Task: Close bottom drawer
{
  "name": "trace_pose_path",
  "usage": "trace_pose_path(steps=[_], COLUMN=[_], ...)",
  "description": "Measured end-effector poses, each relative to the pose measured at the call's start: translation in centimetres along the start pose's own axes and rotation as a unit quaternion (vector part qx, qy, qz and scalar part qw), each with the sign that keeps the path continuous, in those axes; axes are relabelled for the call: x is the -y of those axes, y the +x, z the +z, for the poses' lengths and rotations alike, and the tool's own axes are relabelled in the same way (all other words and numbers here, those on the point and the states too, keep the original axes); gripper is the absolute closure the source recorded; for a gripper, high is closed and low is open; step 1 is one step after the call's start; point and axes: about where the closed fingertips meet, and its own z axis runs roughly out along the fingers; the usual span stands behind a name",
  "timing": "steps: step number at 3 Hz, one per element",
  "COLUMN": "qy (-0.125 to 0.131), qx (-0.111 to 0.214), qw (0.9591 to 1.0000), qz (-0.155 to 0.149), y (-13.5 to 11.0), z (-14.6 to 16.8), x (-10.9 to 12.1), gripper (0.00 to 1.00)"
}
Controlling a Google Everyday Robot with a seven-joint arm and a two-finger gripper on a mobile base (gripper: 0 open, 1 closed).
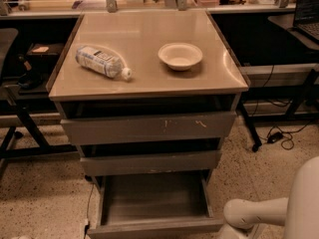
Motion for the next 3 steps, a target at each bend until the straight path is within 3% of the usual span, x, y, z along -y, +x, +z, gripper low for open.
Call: trace_pose_path(steps=[2, 3], qy=[-0.026, -0.034], qx=[-0.002, 0.062], qw=[0.9997, 0.9969], qz=[0.004, 0.035], y=[0.1, -1.8], z=[2.4, 2.9], x=[0.0, 2.2], gripper=[1.00, 1.00])
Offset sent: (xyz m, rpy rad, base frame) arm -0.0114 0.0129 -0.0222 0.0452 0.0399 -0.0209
